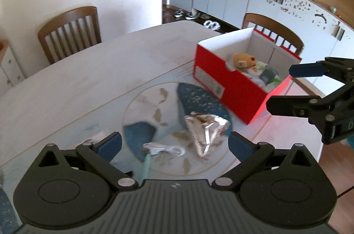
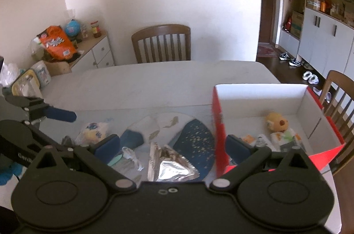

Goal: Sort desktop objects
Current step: 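Withdraw both grippers from the box back over the table, then grasp the dark seaweed pack with the left gripper while the right gripper grasps the silver foil bag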

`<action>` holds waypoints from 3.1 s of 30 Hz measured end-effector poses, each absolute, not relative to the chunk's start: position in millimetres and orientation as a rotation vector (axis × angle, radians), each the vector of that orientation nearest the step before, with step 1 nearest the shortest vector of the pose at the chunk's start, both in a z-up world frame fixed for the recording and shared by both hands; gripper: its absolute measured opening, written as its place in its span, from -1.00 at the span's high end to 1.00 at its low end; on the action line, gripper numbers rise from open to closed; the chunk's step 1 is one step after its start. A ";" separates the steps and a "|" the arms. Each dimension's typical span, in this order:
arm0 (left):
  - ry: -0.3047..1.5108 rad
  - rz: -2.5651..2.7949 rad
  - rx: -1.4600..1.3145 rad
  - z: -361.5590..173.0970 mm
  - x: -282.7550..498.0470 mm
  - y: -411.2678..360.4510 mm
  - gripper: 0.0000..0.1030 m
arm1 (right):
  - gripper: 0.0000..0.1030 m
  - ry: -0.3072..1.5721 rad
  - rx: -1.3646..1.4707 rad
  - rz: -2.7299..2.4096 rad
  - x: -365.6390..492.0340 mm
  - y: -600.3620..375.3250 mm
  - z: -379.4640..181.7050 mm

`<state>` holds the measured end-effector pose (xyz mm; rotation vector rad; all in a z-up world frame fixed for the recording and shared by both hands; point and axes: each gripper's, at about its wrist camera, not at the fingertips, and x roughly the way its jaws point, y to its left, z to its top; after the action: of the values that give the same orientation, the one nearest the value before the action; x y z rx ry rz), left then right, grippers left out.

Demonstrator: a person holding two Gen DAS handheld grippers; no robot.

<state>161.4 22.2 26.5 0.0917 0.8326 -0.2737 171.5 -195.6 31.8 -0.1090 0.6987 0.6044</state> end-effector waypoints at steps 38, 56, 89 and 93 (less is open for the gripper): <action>0.946 0.081 -0.078 -67.3 159.7 173.8 -0.99 | -0.91 0.796 -0.263 0.636 200.3 -132.2 -54.7; 0.989 0.106 -0.070 -112.9 174.4 191.8 -0.97 | -0.83 0.867 -0.320 0.633 222.3 -120.3 -88.7; 0.949 0.105 -0.039 -108.1 173.0 186.1 0.24 | 0.10 0.883 -0.383 0.601 234.4 -112.5 -100.5; 0.952 0.109 -0.022 -104.3 173.9 182.3 0.28 | 0.20 0.881 -0.382 0.595 233.8 -114.2 -98.8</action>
<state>173.9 182.3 -104.3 -0.0221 0.9524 0.1089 233.8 -114.2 -98.8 -0.3818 0.8811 0.5947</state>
